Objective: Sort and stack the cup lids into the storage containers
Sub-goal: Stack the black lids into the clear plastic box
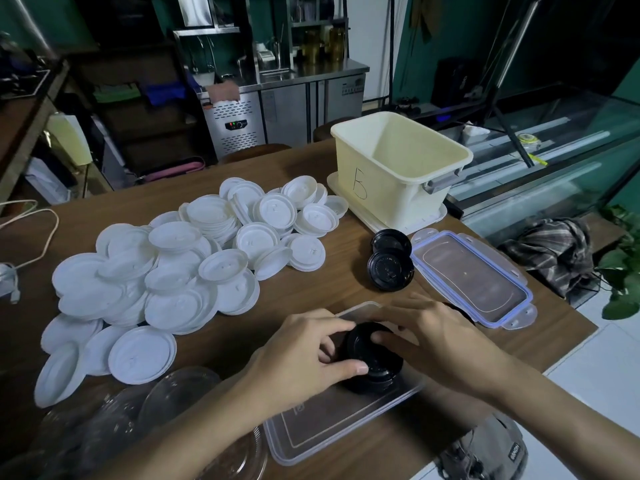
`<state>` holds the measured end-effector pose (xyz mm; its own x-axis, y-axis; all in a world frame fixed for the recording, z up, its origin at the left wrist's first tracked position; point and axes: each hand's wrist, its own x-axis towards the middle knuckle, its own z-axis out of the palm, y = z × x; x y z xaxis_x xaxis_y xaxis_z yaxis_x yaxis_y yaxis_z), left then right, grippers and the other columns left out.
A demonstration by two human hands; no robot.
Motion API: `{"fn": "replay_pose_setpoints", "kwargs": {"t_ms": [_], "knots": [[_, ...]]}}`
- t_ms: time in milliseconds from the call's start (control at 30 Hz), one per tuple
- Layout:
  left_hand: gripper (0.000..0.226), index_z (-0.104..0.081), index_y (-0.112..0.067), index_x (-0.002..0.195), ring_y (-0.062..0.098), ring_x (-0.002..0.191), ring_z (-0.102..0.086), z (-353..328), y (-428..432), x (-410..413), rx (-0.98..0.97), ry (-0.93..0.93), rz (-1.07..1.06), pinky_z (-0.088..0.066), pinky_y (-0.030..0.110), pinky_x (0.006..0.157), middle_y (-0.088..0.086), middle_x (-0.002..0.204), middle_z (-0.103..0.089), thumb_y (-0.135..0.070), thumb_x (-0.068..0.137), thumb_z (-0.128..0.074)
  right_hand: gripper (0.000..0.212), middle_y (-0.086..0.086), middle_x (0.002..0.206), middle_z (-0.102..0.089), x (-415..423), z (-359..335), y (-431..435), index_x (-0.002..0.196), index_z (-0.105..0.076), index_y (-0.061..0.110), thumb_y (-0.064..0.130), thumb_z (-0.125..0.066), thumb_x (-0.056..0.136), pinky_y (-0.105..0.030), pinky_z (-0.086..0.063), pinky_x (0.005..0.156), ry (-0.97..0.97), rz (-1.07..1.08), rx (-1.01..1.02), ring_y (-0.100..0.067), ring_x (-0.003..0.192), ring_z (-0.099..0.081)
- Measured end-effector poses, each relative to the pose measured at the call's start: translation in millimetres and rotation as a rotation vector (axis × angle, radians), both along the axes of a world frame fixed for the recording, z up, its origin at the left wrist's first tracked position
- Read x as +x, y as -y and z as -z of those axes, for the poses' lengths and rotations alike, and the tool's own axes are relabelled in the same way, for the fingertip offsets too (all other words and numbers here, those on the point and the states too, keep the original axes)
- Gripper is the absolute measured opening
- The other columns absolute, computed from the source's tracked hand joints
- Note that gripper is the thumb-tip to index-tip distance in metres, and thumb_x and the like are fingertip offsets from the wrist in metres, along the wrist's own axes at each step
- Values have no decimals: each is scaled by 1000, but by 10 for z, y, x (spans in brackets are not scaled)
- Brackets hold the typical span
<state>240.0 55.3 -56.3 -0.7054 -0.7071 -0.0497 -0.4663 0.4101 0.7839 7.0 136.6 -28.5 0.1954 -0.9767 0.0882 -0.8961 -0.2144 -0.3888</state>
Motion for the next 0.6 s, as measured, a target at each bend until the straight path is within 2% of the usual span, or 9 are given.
{"fn": "replay_pose_setpoints", "kwargs": {"t_ms": [100, 200, 300, 400, 467, 533, 600], "knots": [[72, -62, -41, 139, 0, 92, -71, 38, 12, -7, -15, 1, 16, -64, 37, 80, -26, 113, -62, -69, 74, -75, 65, 30, 138, -49, -81, -78, -74, 148, -36, 51, 69, -62, 90, -30, -49, 100, -57, -69, 124, 6, 129, -43], [71, -59, -46, 139, 0, 93, -69, 37, 5, -4, -43, 15, 20, -63, 39, 78, -29, 116, -60, -73, 74, -70, 77, 30, 145, -43, -97, -104, -116, 152, -38, 48, 70, -68, 84, -27, -39, 110, -110, -43, 178, 4, 133, -35], [75, -59, -44, 141, 1, 94, -68, 46, -3, -14, -57, 43, 31, -63, 40, 78, -29, 118, -59, -76, 74, -65, 74, 26, 140, -44, -75, -88, -102, 150, -46, 45, 67, -69, 83, -26, -43, 103, -145, -34, 173, 5, 122, -32], [78, -58, -39, 145, 1, 95, -66, 56, 18, -38, -85, 76, 55, -62, 38, 79, -31, 122, -58, -76, 76, -62, 74, 20, 124, -43, -89, -39, -67, 144, -55, 42, 74, -60, 78, -27, -49, 88, -183, -51, 147, 7, 106, -27], [72, -59, -36, 145, 1, 95, -66, 68, 49, -52, -81, 99, 61, -62, 37, 82, -30, 122, -59, -68, 81, -69, 73, 18, 113, -40, -87, -11, -62, 141, -59, 39, 75, -58, 77, -17, -41, 79, -173, -49, 137, 6, 98, -25], [69, -57, -35, 146, 1, 95, -68, 81, 60, -52, -76, 115, 59, -62, 35, 83, -26, 120, -62, -60, 84, -74, 72, 18, 109, -37, -69, 5, -60, 141, -59, 37, 72, -65, 78, -9, -28, 73, -193, -57, 116, 6, 93, -21], [72, -54, -39, 147, 0, 93, -68, 91, 65, -48, -86, 138, 48, -62, 37, 83, -22, 112, -64, -65, 82, -70, 73, 17, 110, -41, -76, 35, -46, 143, -58, 37, 69, -71, 78, -6, -25, 68, -200, -73, 103, 7, 92, -19]]}}
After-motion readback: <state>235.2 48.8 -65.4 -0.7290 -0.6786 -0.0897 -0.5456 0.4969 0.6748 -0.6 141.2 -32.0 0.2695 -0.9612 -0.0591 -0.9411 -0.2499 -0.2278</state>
